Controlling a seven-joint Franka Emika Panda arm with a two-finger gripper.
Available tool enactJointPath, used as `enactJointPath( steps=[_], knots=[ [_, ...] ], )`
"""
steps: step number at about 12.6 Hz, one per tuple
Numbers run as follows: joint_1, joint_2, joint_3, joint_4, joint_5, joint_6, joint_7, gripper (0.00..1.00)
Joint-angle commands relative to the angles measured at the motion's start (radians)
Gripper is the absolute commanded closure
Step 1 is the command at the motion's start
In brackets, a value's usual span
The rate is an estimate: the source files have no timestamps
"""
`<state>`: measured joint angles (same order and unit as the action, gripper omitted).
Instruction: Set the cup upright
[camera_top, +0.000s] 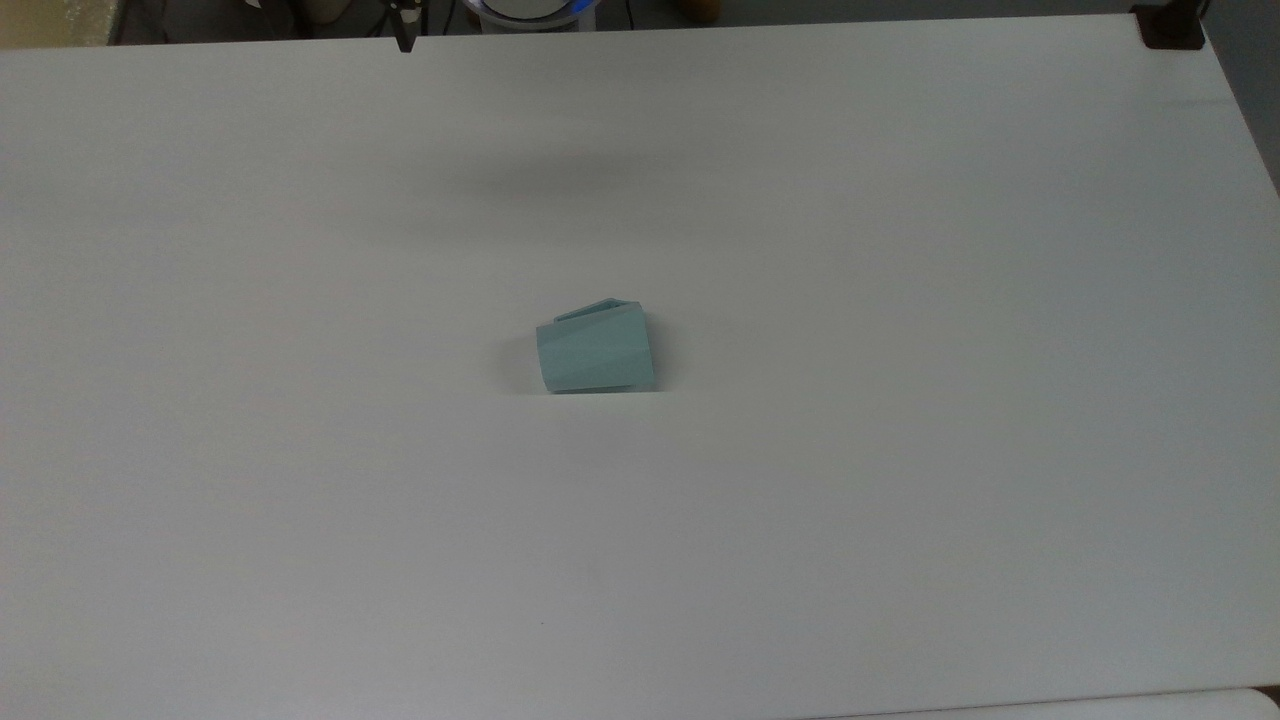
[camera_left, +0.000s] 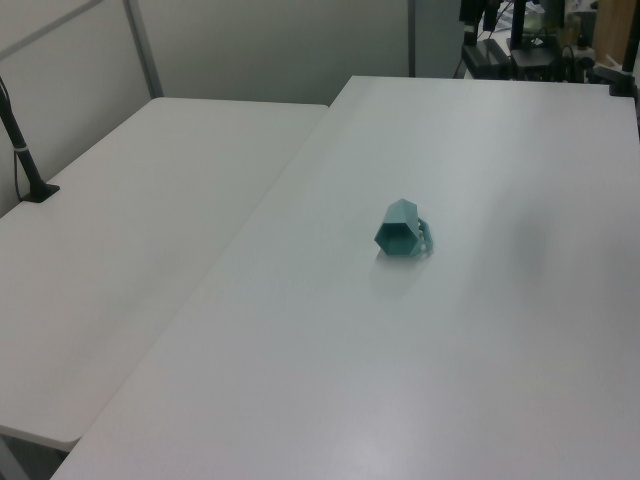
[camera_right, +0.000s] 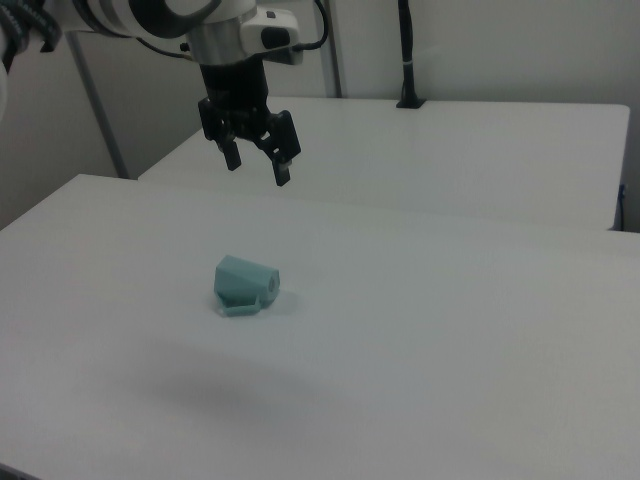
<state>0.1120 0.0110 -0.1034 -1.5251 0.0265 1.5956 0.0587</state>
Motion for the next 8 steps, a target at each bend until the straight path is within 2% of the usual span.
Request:
enactJointPath(
  steps=[1,8],
  knots=[
    [0.021,-0.054,-0.006,-0.053,-0.108,-0.018,-0.06,0.0],
    [0.012,-0.054,-0.016,-0.055,-0.057,-0.016,-0.045,0.0]
  ],
)
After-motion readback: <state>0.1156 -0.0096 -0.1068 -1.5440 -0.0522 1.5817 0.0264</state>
